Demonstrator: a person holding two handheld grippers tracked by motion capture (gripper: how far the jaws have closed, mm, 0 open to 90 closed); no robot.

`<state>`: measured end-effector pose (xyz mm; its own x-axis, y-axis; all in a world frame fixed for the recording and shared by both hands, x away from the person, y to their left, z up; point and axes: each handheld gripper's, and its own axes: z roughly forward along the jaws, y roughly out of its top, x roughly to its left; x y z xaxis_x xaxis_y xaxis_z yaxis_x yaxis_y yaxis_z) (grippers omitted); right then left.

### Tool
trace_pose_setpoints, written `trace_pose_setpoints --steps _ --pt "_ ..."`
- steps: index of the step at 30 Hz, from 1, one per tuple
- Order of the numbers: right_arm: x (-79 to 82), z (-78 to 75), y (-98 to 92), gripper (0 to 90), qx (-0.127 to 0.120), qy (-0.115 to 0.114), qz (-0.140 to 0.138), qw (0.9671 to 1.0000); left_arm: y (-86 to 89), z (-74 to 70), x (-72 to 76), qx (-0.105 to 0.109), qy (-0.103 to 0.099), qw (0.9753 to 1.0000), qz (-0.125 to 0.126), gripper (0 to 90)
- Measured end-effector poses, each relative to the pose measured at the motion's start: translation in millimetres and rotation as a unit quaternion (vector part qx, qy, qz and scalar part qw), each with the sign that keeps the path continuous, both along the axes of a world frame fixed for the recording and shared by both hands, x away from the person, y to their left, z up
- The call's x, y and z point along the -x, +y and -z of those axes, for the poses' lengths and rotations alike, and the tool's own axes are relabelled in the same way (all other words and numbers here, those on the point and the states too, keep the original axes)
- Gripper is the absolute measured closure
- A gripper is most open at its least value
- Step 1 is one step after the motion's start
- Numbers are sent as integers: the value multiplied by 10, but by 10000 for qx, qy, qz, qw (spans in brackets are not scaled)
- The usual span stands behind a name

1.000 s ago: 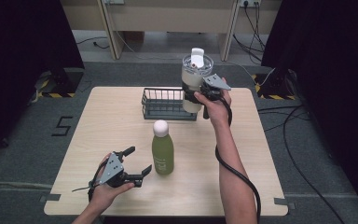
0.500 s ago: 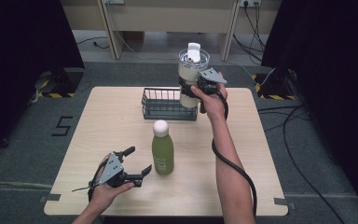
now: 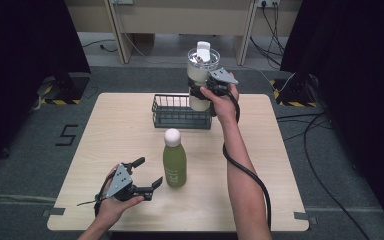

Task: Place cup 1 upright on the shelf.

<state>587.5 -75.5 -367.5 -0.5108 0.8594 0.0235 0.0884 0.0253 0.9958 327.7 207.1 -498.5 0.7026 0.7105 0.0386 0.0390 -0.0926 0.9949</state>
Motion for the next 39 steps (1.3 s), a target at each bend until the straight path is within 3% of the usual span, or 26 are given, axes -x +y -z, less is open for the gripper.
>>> trace_pose_setpoints --steps 39 --pt "-311 204 158 82 82 189 1 9998 -6 5 4 16 10 10000 21 88"
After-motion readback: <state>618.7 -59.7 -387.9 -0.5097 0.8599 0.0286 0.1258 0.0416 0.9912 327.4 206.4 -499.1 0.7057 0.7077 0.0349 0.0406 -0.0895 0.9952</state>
